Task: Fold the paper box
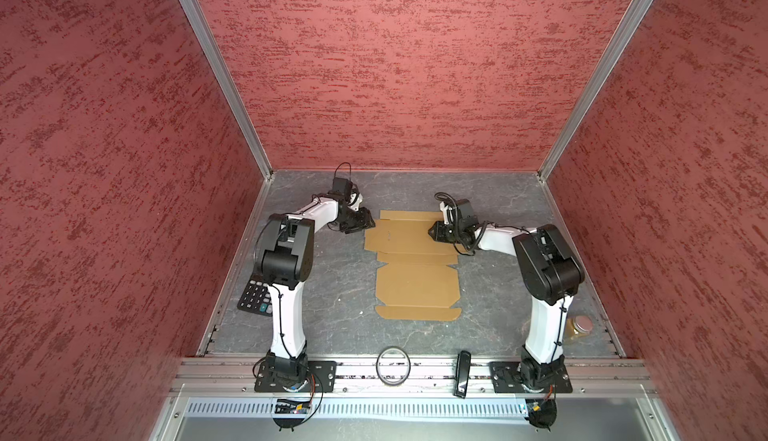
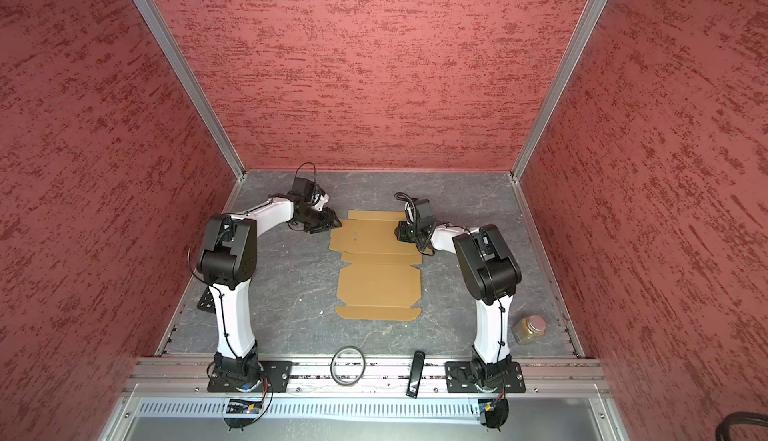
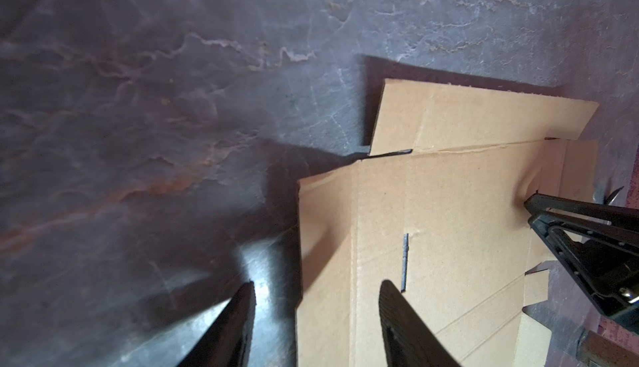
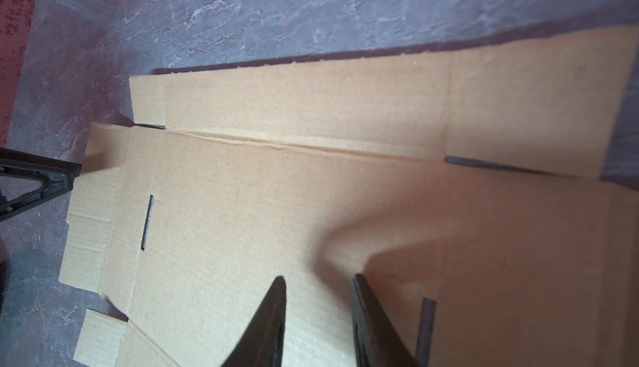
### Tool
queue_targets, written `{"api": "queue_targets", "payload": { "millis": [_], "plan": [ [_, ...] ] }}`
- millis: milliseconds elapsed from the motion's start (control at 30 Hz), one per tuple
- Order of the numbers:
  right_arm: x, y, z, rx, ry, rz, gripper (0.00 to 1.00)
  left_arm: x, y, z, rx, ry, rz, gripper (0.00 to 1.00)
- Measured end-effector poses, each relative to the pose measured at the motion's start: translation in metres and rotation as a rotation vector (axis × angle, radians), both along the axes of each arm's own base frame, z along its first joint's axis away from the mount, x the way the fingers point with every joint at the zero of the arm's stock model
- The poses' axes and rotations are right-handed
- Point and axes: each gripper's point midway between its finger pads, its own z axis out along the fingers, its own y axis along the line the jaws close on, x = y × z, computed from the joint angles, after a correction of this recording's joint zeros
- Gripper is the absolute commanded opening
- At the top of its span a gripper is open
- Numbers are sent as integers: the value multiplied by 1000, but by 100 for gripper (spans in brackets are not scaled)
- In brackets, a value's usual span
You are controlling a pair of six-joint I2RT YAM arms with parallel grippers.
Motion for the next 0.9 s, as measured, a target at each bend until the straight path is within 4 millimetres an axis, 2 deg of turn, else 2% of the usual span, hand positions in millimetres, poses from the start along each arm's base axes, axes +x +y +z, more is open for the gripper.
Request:
{"api": "queue_targets", "payload": {
  "millis": [367,733,900],
  "plan": [
    [3,3,0,1,-4,3,34,-11,-21,-5,-51,20,-50,44],
    [5,4,0,3,-9,4,33,-12,-22,-9,-67,26,-31,23],
    [5,4,0,3,-9,4,34,-11,-21,-12,-67,19,-19,18]
  ]
}}
